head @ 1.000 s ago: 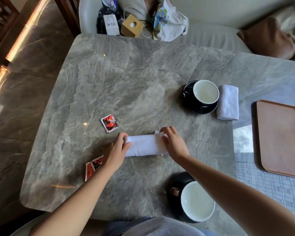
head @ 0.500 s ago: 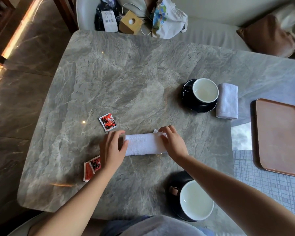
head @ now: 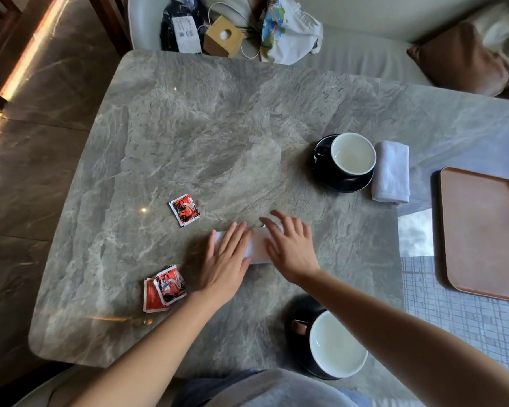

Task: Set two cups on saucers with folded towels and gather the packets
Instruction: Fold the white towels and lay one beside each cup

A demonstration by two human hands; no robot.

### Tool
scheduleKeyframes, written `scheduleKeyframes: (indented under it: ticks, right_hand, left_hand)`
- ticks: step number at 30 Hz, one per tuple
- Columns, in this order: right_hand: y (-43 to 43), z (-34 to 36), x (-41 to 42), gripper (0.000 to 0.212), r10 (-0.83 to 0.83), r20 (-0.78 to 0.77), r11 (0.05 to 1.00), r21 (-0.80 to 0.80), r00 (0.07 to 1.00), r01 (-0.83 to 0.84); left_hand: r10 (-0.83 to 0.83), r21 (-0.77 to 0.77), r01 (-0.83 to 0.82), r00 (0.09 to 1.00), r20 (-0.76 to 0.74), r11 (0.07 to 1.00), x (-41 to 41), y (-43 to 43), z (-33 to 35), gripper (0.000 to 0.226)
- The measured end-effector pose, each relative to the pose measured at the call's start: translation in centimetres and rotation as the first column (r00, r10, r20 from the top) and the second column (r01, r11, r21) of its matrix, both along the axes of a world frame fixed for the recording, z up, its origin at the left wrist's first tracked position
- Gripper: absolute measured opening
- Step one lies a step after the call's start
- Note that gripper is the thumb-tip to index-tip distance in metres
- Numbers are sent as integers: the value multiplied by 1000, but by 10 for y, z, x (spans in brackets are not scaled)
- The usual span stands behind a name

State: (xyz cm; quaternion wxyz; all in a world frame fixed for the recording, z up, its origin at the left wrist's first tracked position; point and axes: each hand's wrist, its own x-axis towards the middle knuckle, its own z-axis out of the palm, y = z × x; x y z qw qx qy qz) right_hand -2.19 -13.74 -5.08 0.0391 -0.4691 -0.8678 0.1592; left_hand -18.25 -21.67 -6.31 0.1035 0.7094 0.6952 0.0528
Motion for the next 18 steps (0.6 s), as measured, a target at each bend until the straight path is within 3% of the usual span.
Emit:
scheduleKeyframes:
  ticks: [4,8,18]
  right_hand:
    - [-13,-10,-10,62,220,96,975,-32,971,-218]
    - [-9,-22,-5,66,218,121,971,-125,968,-203]
    - [-5,-32,-4,69,213,111,968,-158,971,-195]
  left_hand:
    - [25,-37,-25,1000,-18,999,1,0,-2,64]
    - [77,-69,-77,997,6,995,0,-3,-7,62]
    - [126,-196,-117,991,32,974,0,-3,-22,67]
